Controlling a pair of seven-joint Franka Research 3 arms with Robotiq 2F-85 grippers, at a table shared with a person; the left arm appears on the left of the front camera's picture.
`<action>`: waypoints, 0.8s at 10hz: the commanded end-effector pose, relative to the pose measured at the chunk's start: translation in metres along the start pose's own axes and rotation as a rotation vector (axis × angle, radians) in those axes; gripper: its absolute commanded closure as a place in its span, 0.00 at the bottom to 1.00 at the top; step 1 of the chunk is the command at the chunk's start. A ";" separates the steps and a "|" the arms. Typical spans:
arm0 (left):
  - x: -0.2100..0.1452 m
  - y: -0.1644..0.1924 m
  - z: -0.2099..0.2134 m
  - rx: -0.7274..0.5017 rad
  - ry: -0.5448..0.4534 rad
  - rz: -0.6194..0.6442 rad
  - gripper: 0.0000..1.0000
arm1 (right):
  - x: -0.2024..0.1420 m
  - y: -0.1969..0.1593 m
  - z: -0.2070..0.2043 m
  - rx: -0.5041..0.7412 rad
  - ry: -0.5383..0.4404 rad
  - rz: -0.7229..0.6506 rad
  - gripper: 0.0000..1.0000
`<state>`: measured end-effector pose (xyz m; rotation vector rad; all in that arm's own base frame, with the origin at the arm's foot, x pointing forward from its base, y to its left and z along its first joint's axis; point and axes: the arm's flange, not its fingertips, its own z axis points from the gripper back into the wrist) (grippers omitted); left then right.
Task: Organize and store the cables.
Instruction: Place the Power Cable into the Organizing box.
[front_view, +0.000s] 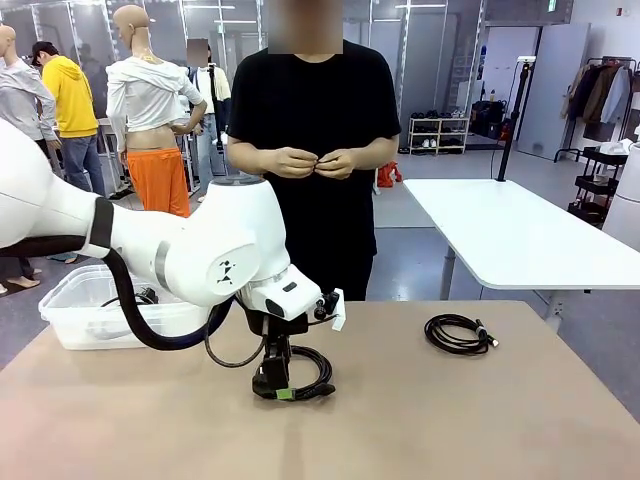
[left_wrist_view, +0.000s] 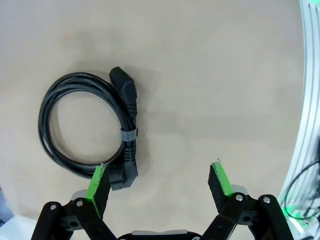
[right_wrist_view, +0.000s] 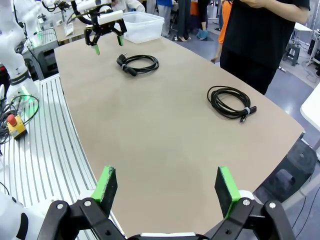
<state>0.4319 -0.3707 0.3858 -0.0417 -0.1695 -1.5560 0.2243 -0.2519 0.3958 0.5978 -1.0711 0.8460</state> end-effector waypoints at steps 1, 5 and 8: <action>0.005 0.010 -0.013 -0.017 0.020 -0.010 0.00 | 0.003 0.001 0.001 -0.003 -0.013 0.012 0.00; 0.009 0.036 -0.058 -0.077 0.051 0.075 0.00 | 0.003 0.001 0.001 -0.003 -0.013 0.012 0.00; 0.007 0.042 -0.078 -0.118 0.075 0.140 0.00 | 0.003 0.001 0.001 -0.003 -0.013 0.012 0.00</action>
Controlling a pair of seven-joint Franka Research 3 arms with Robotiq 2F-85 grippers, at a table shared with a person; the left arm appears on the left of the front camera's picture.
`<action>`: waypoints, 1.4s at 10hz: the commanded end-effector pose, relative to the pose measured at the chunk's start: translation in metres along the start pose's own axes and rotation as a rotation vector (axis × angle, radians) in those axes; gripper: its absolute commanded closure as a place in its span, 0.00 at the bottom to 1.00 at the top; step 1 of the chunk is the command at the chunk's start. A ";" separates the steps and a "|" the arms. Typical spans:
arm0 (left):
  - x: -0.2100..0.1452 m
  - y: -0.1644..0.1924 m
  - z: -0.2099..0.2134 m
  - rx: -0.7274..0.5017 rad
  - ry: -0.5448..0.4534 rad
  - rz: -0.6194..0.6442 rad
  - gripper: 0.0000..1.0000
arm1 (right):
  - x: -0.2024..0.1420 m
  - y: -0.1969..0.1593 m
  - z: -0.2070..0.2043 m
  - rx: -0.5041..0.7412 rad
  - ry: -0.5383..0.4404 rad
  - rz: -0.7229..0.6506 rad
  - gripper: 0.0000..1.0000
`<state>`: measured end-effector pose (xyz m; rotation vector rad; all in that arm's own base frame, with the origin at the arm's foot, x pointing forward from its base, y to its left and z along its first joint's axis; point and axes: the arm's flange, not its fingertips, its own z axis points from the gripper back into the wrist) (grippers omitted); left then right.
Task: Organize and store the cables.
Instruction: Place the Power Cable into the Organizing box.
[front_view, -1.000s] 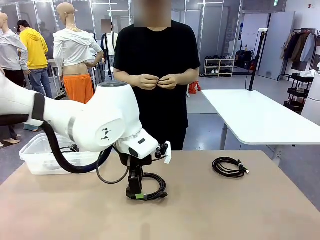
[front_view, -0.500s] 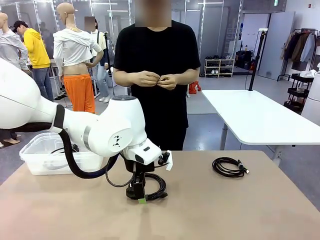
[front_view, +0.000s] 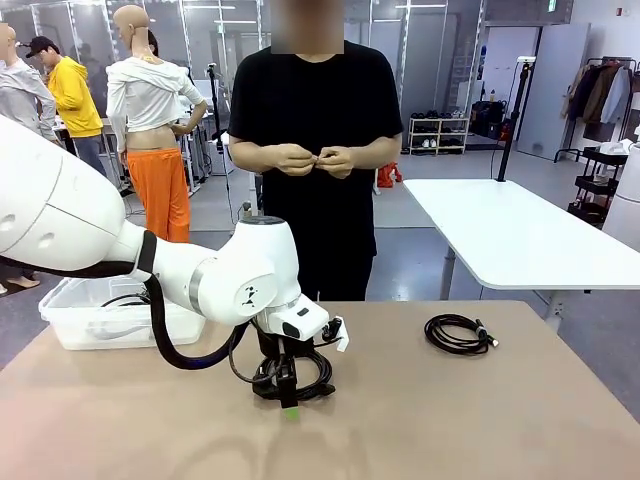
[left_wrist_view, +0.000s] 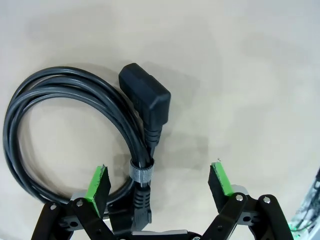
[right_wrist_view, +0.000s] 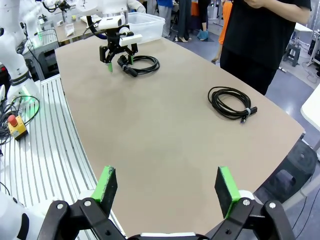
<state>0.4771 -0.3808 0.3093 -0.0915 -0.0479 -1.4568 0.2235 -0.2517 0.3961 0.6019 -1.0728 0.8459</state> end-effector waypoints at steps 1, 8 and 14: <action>0.007 0.005 0.000 -0.017 0.026 0.040 0.00 | 0.003 0.001 0.001 -0.005 -0.010 0.013 0.00; 0.003 0.006 -0.002 -0.012 0.041 0.055 0.96 | 0.003 0.001 0.001 -0.005 -0.010 0.013 0.00; -0.019 -0.018 0.096 0.124 0.090 -0.076 0.89 | 0.003 0.001 0.001 -0.005 -0.010 0.013 0.00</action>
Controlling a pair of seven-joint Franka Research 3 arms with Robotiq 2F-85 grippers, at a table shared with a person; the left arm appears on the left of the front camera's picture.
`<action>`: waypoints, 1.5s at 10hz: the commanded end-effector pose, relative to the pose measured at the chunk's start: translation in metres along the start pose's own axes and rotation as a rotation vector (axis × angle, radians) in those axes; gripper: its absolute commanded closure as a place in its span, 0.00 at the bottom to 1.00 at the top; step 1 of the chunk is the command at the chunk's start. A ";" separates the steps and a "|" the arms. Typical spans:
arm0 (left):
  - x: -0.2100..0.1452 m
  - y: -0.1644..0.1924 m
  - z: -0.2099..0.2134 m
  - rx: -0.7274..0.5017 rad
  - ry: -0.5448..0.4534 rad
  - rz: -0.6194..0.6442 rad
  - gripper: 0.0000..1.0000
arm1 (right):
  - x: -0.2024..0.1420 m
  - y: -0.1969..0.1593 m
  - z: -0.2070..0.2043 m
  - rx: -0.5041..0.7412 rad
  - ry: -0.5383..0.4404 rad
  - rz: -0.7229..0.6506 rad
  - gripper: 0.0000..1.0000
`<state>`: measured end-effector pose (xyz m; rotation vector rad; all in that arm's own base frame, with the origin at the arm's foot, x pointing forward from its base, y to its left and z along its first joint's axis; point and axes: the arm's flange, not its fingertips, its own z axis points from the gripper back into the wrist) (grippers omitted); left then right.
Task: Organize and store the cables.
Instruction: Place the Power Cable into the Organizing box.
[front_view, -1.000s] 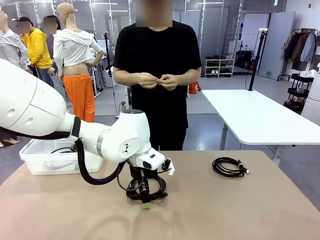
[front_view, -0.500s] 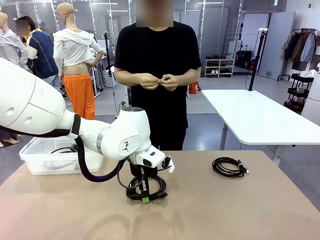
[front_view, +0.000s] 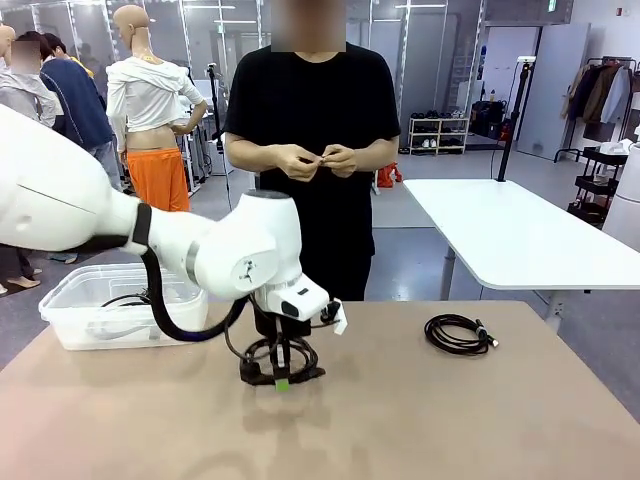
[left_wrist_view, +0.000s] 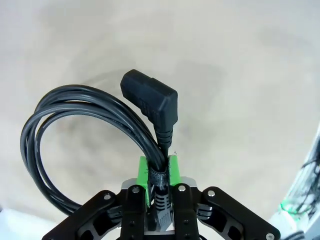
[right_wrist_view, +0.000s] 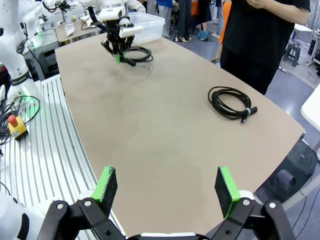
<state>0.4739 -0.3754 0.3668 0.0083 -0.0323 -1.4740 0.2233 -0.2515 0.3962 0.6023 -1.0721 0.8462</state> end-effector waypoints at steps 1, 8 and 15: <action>-0.041 -0.022 0.081 0.125 -0.024 -0.094 0.89 | 0.003 0.000 0.001 -0.006 -0.010 0.013 0.00; -0.073 -0.032 0.141 0.208 -0.007 -0.105 0.89 | 0.003 0.000 0.001 -0.006 -0.010 0.013 0.00; -0.139 0.024 0.147 0.043 0.046 -0.261 0.82 | 0.003 0.000 0.001 -0.006 -0.010 0.013 0.00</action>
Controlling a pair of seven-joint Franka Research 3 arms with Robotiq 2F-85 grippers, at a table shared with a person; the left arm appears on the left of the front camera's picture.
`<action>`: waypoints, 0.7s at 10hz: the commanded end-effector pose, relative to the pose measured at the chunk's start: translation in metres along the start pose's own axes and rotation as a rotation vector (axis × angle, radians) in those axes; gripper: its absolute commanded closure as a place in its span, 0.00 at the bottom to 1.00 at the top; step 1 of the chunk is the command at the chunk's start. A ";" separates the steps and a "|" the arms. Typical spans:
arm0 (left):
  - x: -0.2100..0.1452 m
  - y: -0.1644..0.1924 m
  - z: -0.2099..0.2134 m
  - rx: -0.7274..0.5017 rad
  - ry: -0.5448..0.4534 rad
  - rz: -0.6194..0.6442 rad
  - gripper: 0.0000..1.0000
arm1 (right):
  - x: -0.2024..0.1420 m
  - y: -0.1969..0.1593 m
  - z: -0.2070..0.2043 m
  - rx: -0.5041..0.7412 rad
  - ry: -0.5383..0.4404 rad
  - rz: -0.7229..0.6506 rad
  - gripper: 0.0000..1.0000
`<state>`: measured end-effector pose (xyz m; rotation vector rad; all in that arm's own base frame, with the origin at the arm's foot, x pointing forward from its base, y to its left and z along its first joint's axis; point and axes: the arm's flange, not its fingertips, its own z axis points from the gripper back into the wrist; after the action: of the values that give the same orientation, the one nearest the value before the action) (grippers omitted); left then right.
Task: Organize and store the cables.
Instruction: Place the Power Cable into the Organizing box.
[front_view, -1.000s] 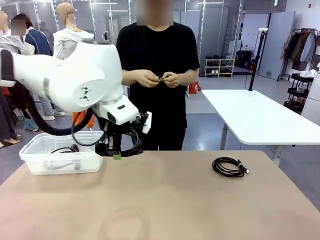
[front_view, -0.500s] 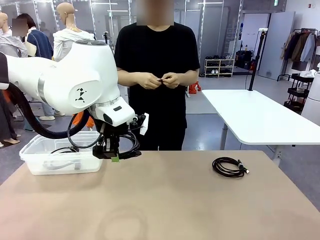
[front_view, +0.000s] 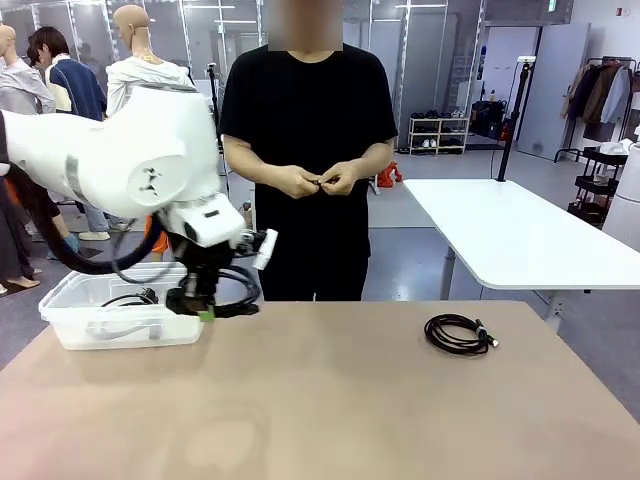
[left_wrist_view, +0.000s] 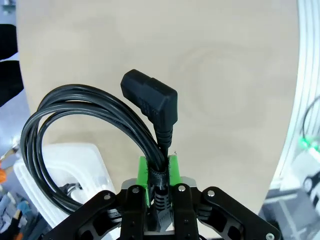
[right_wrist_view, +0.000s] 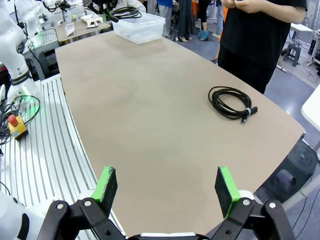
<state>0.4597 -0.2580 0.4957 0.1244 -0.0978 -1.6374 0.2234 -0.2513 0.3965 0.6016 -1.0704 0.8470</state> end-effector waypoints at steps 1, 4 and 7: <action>-0.062 0.044 0.013 -0.009 0.016 -0.087 0.82 | 0.002 0.000 0.001 -0.006 -0.012 0.012 0.00; -0.176 0.096 0.013 0.011 0.022 0.018 0.82 | 0.002 0.000 0.001 -0.006 -0.012 0.012 0.00; -0.254 0.122 -0.016 -0.035 -0.039 0.167 0.82 | 0.002 0.000 0.001 -0.006 -0.012 0.012 0.00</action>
<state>0.5887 -0.0090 0.5047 0.1149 -0.0934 -1.4932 0.2232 -0.2513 0.3967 0.6008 -1.0694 0.8467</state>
